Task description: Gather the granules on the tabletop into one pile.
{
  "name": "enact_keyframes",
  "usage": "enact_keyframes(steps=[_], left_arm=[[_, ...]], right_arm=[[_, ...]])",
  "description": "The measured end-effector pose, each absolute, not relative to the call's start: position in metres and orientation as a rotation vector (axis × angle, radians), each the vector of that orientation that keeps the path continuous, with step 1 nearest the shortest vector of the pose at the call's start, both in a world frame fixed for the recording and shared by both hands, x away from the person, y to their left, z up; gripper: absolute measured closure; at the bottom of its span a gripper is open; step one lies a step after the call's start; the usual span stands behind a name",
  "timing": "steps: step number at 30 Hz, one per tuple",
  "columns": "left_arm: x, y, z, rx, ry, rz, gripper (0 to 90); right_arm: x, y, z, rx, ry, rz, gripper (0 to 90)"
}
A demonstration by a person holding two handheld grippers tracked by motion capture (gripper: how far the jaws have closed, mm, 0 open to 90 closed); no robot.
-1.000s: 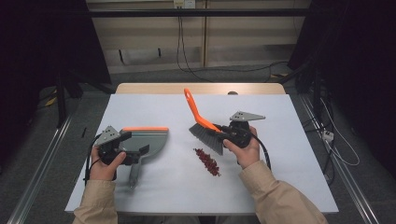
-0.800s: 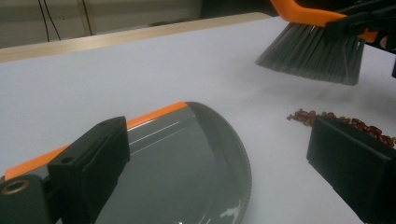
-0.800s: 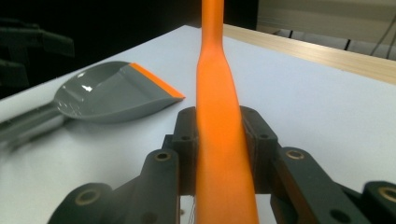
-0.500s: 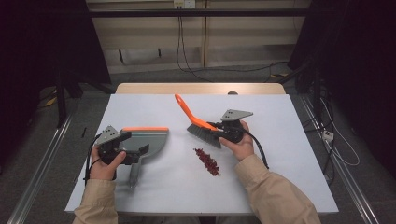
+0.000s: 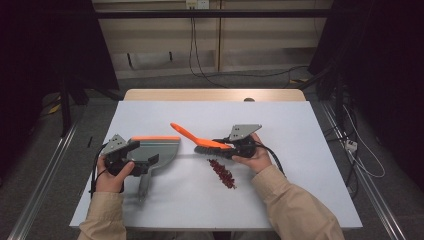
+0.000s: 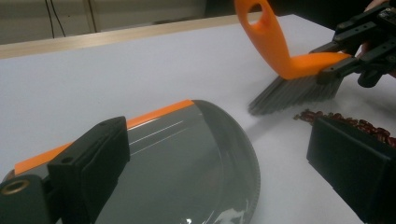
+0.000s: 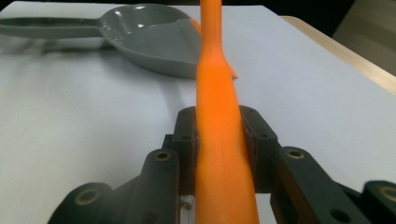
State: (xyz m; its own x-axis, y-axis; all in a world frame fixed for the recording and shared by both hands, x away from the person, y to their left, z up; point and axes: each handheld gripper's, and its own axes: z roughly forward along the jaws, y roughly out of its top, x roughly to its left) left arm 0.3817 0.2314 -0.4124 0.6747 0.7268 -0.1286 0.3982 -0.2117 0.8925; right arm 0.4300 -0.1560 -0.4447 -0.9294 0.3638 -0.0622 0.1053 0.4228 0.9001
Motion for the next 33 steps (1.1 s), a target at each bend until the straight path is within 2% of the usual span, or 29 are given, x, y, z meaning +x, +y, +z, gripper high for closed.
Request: enact_keyframes(steps=[15, 33], left_arm=[[0.381, 0.234, -0.412, 1.832, 0.896, 0.393, 5.8], [0.381, 0.234, -0.411, 1.827, 0.898, 0.394, 5.8]], right_arm=[[0.413, -0.162, -0.443, 0.215, 2.526, 1.507, 70.5], [0.387, -0.160, -0.444, 0.220, 2.540, 1.520, 69.6]])
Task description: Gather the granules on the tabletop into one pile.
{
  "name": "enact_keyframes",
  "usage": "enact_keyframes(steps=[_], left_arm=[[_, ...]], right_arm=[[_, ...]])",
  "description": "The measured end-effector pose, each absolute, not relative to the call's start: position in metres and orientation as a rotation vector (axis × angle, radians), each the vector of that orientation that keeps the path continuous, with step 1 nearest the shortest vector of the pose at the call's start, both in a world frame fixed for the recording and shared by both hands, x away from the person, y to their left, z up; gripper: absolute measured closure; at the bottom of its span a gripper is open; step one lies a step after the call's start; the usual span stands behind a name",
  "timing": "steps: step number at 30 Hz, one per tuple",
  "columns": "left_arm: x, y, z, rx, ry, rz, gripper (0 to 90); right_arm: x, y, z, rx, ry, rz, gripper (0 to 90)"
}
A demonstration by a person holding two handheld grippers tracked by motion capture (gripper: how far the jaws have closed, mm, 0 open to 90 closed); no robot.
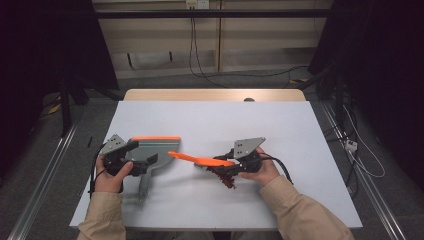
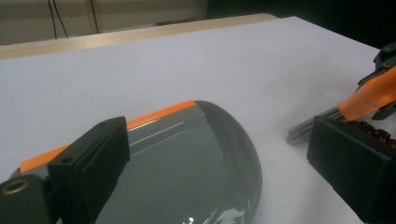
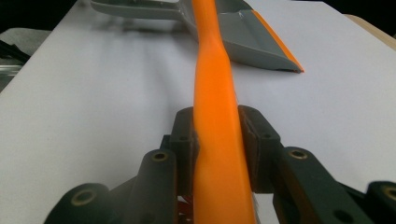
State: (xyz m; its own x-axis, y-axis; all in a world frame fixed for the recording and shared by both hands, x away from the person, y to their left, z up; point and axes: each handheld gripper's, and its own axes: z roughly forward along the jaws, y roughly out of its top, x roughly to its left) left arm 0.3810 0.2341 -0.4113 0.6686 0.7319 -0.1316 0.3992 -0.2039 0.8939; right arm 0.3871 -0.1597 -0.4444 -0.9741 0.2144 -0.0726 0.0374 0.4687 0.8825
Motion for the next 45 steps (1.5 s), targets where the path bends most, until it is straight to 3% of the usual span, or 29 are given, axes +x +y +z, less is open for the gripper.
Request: enact_keyframes(steps=[45], left_arm=[[0.380, 0.231, -0.411, 1.835, 0.882, 0.396, 5.8]], right_arm=[[0.376, -0.157, -0.442, 0.318, 2.438, 1.603, 70.9]])
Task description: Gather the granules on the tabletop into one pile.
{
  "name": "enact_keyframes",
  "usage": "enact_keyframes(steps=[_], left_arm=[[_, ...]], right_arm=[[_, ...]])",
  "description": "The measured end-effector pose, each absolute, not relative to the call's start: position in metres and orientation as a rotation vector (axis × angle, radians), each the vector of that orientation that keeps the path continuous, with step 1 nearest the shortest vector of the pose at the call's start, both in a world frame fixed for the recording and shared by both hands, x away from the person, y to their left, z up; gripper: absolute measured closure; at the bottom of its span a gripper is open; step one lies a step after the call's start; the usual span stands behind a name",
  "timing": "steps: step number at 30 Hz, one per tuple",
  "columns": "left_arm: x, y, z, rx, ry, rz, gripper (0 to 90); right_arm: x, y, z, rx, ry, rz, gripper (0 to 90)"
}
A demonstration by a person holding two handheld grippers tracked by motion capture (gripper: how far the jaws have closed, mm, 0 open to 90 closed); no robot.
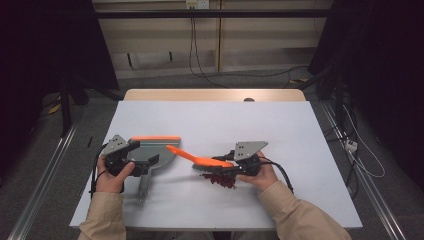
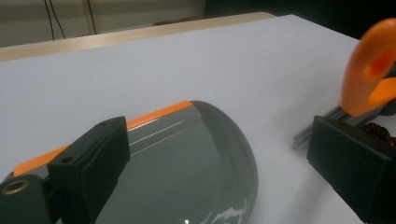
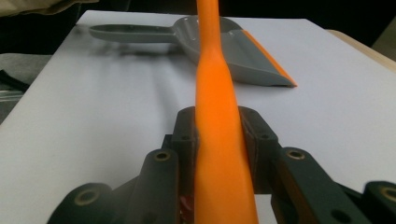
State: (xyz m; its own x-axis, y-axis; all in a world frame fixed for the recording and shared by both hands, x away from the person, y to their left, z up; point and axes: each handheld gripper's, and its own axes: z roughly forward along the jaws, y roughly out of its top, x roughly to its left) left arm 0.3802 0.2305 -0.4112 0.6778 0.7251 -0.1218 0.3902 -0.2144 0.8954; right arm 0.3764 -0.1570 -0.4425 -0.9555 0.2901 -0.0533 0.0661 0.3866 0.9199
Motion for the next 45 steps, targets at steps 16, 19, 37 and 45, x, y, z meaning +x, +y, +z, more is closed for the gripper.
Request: enact_keyframes(steps=[16, 19, 37, 45], left_arm=[[0.380, 0.231, -0.411, 1.833, 0.884, 0.394, 5.8], [0.380, 0.231, -0.411, 1.833, 0.884, 0.395, 5.8], [0.380, 0.231, -0.411, 1.831, 0.877, 0.392, 5.8], [0.379, 0.231, -0.410, 1.829, 0.877, 0.393, 5.8]], right_arm=[[0.363, -0.156, -0.422, 0.778, 2.301, 1.723, 71.0], [0.353, -0.148, -0.423, 0.890, 2.250, 1.722, 71.0], [0.336, -0.100, -0.442, 1.203, 2.250, 1.695, 71.0], [0.336, -0.106, -0.445, 1.308, 2.188, 1.614, 71.3]])
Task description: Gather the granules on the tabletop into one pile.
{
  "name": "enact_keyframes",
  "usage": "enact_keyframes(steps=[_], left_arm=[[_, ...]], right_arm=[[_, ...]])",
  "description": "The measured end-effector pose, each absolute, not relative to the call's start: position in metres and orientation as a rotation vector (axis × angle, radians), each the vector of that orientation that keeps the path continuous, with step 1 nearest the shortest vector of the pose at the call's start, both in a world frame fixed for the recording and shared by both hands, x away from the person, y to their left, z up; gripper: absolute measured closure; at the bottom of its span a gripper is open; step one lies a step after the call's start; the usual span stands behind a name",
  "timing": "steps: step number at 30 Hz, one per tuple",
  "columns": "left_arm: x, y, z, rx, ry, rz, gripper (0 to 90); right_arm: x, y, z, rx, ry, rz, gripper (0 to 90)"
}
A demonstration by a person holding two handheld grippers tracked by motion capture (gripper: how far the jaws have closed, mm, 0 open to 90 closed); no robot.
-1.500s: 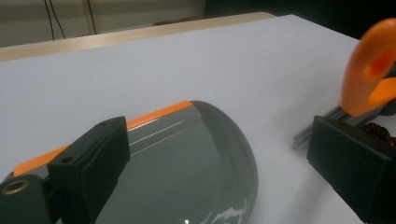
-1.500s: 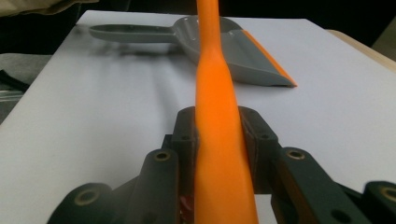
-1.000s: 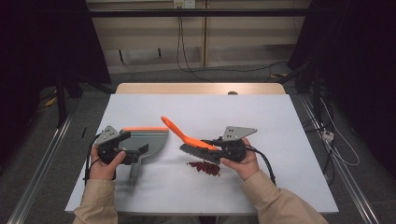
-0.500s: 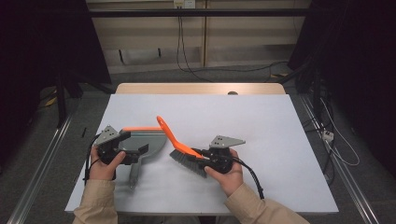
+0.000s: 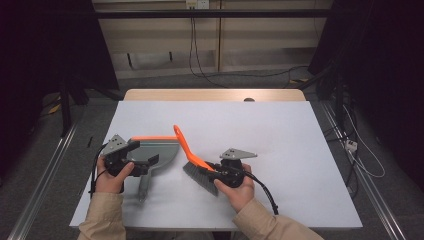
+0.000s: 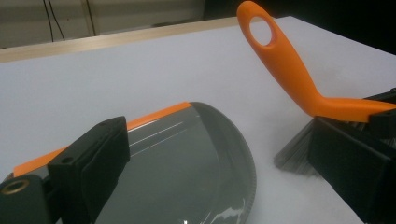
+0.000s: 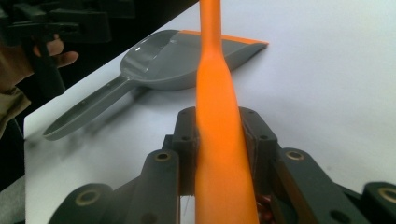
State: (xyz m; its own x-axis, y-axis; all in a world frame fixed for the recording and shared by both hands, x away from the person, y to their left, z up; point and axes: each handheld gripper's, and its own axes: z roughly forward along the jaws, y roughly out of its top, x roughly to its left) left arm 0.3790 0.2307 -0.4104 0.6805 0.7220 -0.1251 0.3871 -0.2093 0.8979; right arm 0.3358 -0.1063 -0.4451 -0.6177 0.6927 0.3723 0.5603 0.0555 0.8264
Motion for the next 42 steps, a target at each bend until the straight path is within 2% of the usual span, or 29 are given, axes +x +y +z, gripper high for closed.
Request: enact_keyframes(steps=[11, 32, 42], left_arm=[[0.378, 0.228, -0.410, 1.838, 0.868, 0.395, 5.8], [0.377, 0.227, -0.408, 1.840, 0.859, 0.401, 5.8], [0.378, 0.228, -0.409, 1.840, 0.863, 0.400, 5.8]], right_arm=[[0.326, -0.136, -0.446, 1.436, 2.107, 1.565, 71.3], [0.324, -0.150, -0.444, 1.500, 2.082, 1.580, 71.4], [0.335, -0.161, -0.415, 1.409, 2.030, 1.706, 71.3]])
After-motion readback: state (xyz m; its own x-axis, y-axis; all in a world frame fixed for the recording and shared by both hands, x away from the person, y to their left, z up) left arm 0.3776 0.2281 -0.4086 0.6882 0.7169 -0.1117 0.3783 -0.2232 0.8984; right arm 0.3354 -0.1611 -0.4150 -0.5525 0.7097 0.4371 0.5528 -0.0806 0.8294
